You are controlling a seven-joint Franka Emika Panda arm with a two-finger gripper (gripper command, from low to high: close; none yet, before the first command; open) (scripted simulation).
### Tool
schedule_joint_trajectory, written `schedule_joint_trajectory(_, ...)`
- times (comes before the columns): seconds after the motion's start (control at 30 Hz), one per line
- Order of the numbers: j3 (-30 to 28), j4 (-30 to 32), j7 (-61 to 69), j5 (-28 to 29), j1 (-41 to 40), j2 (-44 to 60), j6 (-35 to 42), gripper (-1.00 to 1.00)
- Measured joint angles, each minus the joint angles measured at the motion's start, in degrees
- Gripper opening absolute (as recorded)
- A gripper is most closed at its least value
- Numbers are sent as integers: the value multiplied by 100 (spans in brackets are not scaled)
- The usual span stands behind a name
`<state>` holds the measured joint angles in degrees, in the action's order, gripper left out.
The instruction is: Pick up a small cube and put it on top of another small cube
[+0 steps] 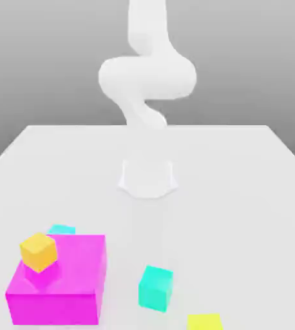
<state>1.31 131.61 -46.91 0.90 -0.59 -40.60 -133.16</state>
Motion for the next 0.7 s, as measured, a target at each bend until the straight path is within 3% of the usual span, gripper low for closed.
schedule_joint_trajectory(0.7,696,-132,-914,752,-67,4392,-1188,0)
